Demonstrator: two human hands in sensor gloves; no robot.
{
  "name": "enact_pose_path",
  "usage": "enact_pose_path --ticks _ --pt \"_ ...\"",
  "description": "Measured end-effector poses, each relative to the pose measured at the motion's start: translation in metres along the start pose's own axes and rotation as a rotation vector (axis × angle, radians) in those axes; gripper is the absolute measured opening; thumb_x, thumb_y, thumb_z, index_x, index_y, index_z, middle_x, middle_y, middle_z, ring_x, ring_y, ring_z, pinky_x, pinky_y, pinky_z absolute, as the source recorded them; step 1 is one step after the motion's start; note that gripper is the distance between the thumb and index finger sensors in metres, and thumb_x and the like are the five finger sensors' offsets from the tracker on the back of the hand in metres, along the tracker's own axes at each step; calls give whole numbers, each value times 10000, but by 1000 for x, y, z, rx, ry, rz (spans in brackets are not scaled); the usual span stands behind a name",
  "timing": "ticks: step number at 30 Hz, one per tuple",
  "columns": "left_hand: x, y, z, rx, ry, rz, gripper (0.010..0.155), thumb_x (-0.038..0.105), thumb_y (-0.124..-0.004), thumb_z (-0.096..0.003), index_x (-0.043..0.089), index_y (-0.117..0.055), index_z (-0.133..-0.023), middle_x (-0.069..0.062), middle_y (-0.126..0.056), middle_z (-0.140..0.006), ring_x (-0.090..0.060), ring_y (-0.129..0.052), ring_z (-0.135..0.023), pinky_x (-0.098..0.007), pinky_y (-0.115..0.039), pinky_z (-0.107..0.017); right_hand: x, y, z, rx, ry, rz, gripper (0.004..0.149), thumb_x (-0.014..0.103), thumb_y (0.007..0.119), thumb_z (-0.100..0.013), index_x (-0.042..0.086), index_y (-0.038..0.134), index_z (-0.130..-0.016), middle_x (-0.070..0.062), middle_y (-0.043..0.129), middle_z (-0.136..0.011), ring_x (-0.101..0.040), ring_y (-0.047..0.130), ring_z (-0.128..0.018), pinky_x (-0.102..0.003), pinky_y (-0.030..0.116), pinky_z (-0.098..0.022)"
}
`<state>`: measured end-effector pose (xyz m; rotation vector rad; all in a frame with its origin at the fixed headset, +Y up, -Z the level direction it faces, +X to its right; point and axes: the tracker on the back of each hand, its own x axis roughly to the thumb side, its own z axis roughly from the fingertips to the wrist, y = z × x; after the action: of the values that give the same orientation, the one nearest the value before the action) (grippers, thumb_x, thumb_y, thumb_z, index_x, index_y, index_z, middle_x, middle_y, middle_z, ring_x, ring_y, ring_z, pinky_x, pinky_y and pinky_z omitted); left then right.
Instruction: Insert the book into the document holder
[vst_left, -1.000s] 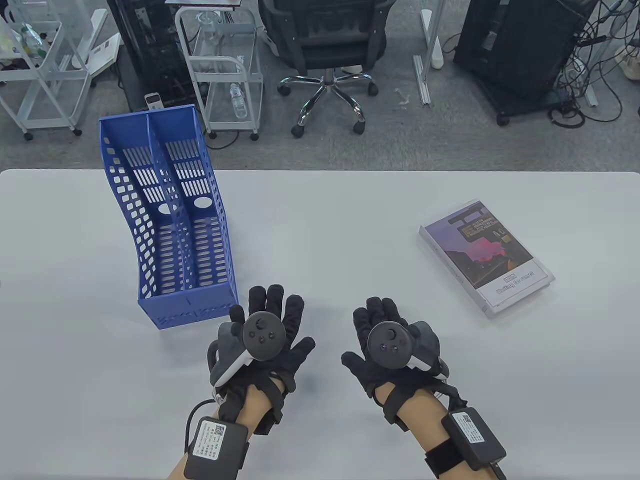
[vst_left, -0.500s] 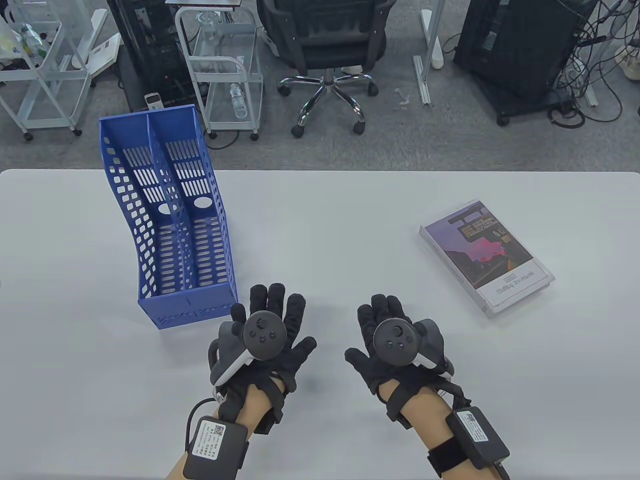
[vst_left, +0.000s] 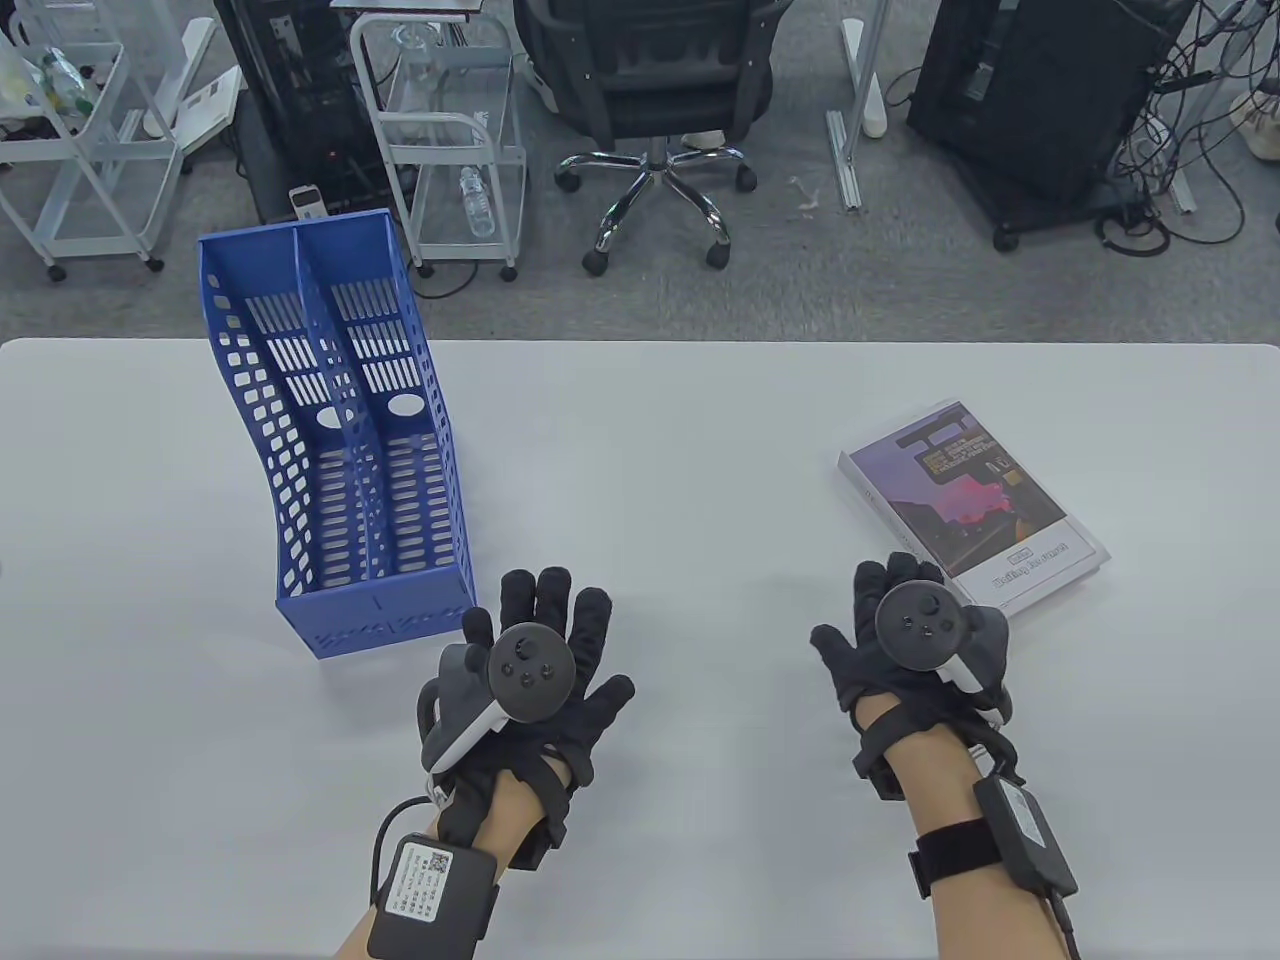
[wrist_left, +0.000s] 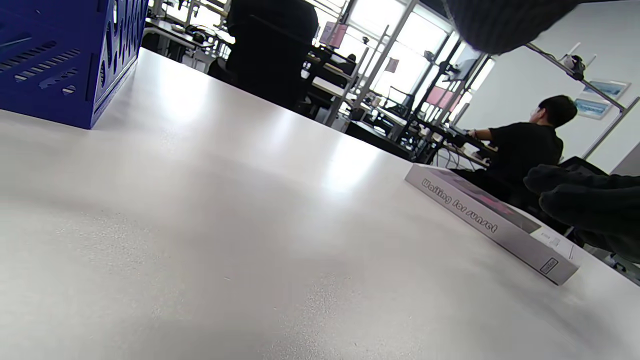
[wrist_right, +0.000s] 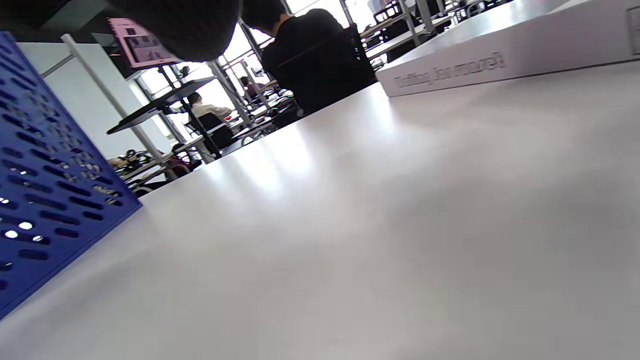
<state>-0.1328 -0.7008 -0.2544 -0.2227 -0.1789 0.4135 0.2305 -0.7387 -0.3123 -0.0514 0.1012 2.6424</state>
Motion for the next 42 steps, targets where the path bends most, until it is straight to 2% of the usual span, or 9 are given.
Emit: enact_pose_path --ticks 7,10,12,13,15,27,33,39,42 --pt "0 1 1 2 -2 8 797 653 -659 -408 426 -266 -1063 121 -30 -1128 -175 49 -1071 -551 -7 -701 -63 -11 -21 4 218 259 838 490 746 -447 56 252 -967 -248 163 -1029 -567 137 -911 -738 296 -601" --pt "-1 -1 -2 -11 4 8 798 653 -660 -407 426 -266 -1064 122 -28 -1127 -174 51 -1070 -551 -7 -701 -79 -5 -24 5 203 215 827 484 753 -447 74 263 -973 -212 175 -1043 -543 115 -916 -735 262 -603" --pt "-2 -3 -4 -23 10 0 799 653 -659 -407 427 -264 -1063 123 -26 -1126 -174 53 -1069 -550 -6 -701 -84 2 -26 86 222 151 823 479 752 -454 77 260 -977 -195 165 -1048 -531 89 -914 -733 233 -600" --pt "-3 -4 -5 -29 12 -5 798 653 -659 -407 426 -264 -1063 121 -25 -1126 -174 53 -1069 -550 -7 -701 -82 2 -24 80 234 124 826 473 747 -458 80 233 -971 -187 128 -1039 -525 51 -902 -730 208 -594" --pt "-3 -5 -5 -36 12 -10 799 653 -659 -407 426 -263 -1063 121 -24 -1125 -174 54 -1068 -551 -7 -700 -74 0 -24 30 219 138 797 469 750 -448 45 325 -972 -224 232 -1043 -528 107 -909 -730 241 -592" --pt "2 -12 -4 -77 -6 -2 795 652 -657 -408 424 -273 -1065 119 -33 -1128 -176 50 -1069 -551 -11 -702 32 34 -2 292 -34 174 775 490 732 -448 -21 429 -945 -321 359 -994 -603 299 -882 -731 376 -570" --pt "1 -17 -8 -106 4 -9 795 651 -657 -407 422 -276 -1066 117 -36 -1130 -176 48 -1069 -552 -12 -702 78 51 19 420 -175 270 774 503 723 -450 -38 456 -934 -350 408 -969 -628 383 -857 -737 458 -554" --pt "1 -23 -9 -139 5 -9 794 652 -657 -407 422 -277 -1066 116 -40 -1131 -176 47 -1070 -551 -12 -702 101 59 33 460 -234 318 764 516 713 -451 -34 490 -932 -368 452 -959 -654 449 -829 -739 520 -539" --pt "2 -23 -9 -146 4 -7 793 651 -656 -408 422 -277 -1066 116 -41 -1132 -177 45 -1070 -551 -13 -703 103 50 32 420 -257 281 749 521 707 -452 -17 508 -934 -351 511 -975 -640 530 -845 -731 549 -535"
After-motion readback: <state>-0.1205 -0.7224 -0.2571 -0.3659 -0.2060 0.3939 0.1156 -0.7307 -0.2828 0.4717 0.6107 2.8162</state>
